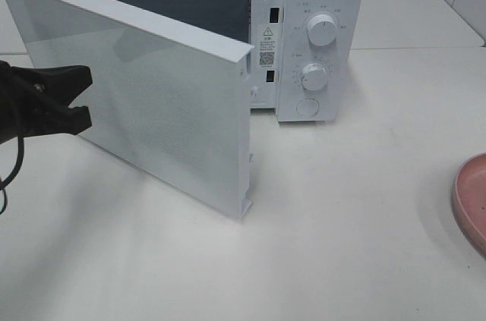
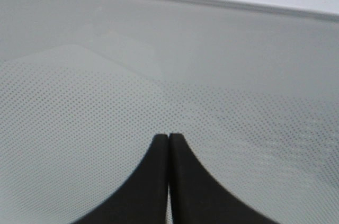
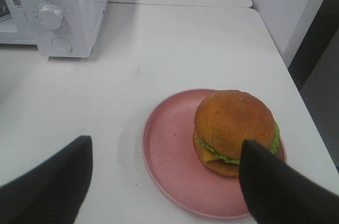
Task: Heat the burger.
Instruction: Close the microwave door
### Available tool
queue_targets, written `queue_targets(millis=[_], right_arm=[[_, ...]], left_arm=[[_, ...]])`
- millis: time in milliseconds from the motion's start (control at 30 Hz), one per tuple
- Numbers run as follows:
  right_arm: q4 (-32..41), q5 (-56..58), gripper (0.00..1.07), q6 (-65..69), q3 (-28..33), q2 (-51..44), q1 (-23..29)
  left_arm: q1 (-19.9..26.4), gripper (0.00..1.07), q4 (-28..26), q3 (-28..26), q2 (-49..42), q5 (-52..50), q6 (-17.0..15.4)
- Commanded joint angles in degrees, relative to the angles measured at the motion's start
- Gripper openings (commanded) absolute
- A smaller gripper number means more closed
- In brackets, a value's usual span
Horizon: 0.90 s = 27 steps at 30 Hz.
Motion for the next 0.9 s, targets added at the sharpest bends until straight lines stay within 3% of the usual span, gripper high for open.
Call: queue_targets(millis=[33, 233, 400, 567, 833, 900], right_arm=[[0.23, -0.74, 0.72, -0.46, 0.11, -1.43, -0.29], [0.23, -0.74, 0.72, -0.46, 0.11, -1.43, -0.29], [0.23, -0.74, 0.72, -0.46, 0.11, -1.43, -0.29], [0.23, -0.74, 0.72, -0.46, 0.11, -1.43, -0.29], [0.23, -0.74, 0.72, -0.46, 0.11, -1.43, -0.29], [0.23, -0.74, 0.72, -0.46, 0.11, -1.43, -0.29]], left_arm=[[-3.38, 0.00, -6.76, -2.06, 1.32, -0.74, 2.18], [-8.25, 0.00, -13.58, -5.44, 4.35, -0.74, 4.30], [-12.72, 0.00, -20.11, -9.57, 7.91, -0.74, 8.02], [-17.25, 0.00, -25.90, -16.96, 13.29, -0.63, 11.17], [-18.85, 0.00, -29.11, -23.78, 17.76, 1.60, 11.17], [-19.02, 0.00, -29.74, -28.71, 20.91, 2.98, 11.17]])
